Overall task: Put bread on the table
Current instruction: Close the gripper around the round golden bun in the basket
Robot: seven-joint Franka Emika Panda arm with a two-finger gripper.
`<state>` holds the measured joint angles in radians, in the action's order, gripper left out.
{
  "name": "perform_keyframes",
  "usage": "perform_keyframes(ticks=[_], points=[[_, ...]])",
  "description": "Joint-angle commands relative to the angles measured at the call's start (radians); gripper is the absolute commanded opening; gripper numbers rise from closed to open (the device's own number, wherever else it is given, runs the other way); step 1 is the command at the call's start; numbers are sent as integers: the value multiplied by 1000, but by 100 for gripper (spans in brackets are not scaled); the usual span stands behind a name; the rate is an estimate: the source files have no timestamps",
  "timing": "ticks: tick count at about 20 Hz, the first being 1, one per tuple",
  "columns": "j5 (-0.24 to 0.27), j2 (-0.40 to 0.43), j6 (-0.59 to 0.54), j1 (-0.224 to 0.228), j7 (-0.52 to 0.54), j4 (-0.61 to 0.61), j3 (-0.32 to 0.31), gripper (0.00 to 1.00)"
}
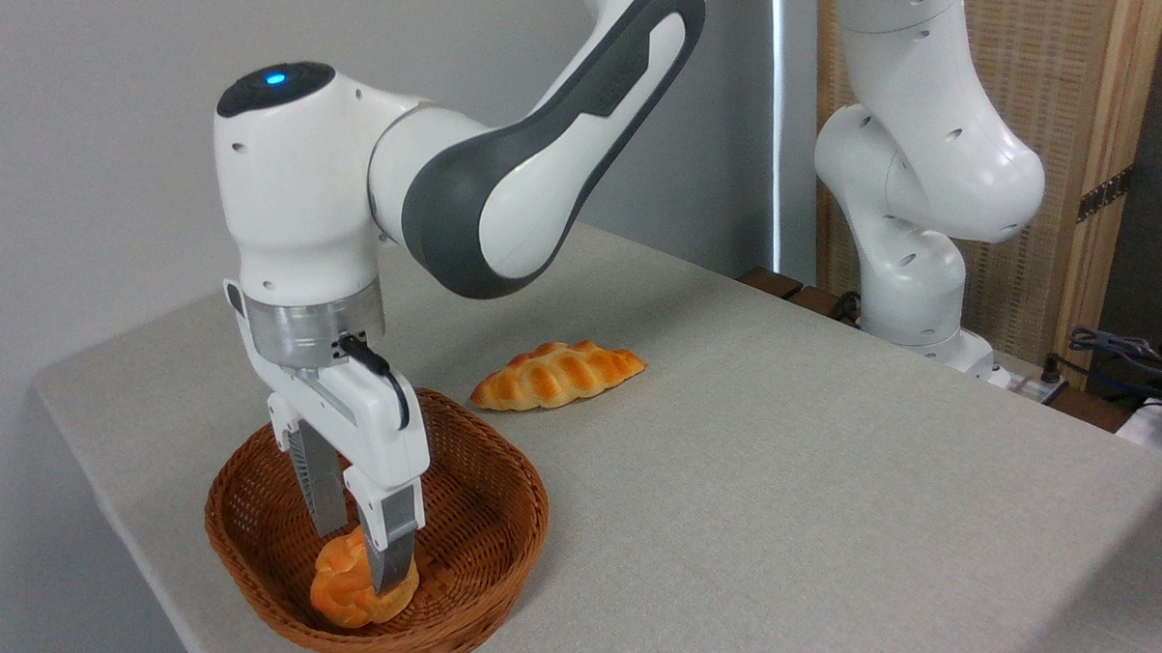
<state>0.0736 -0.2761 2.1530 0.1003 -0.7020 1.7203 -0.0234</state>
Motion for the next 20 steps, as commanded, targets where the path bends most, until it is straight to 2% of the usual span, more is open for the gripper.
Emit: perform_keyframes(ticks=[1,6,7,9,10,12,14,20], points=[[-11,-3,19,4,-14,4,-3,100],[-11,-8,21,9,-13,2,5,99],[-11,-6,21,9,-14,-1,5,89],[-6,-3,21,9,-14,-2,5,59],[-8,-5,21,9,-14,-2,5,50],[-11,-5,21,9,-17,-2,5,45],[-12,-5,19,10,-22,-2,5,31],[-14,-5,18,10,-48,-1,5,20]])
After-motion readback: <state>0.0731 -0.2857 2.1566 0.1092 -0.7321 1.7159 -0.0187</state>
